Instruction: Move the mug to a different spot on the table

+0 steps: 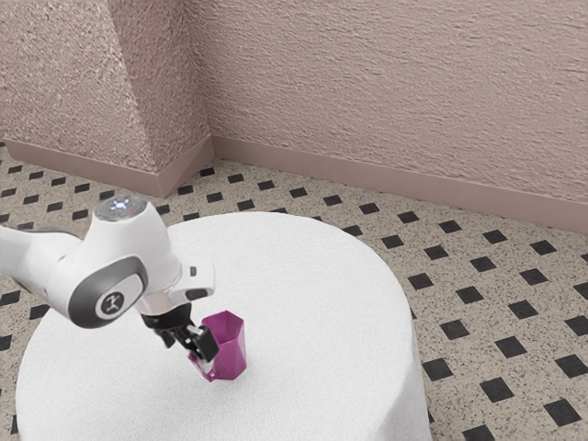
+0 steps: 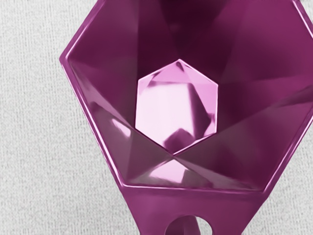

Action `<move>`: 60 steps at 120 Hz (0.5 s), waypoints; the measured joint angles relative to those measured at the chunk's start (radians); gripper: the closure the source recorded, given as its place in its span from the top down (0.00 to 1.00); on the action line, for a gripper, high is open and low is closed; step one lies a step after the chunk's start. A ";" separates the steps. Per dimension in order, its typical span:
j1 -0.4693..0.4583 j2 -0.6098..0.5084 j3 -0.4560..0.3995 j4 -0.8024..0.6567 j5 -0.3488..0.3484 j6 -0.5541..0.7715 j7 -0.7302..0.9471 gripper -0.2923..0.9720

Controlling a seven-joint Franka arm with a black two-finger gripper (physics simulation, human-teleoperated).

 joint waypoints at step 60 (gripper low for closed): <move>-0.006 0.032 -0.023 -0.022 0.000 0.081 -0.009 0.77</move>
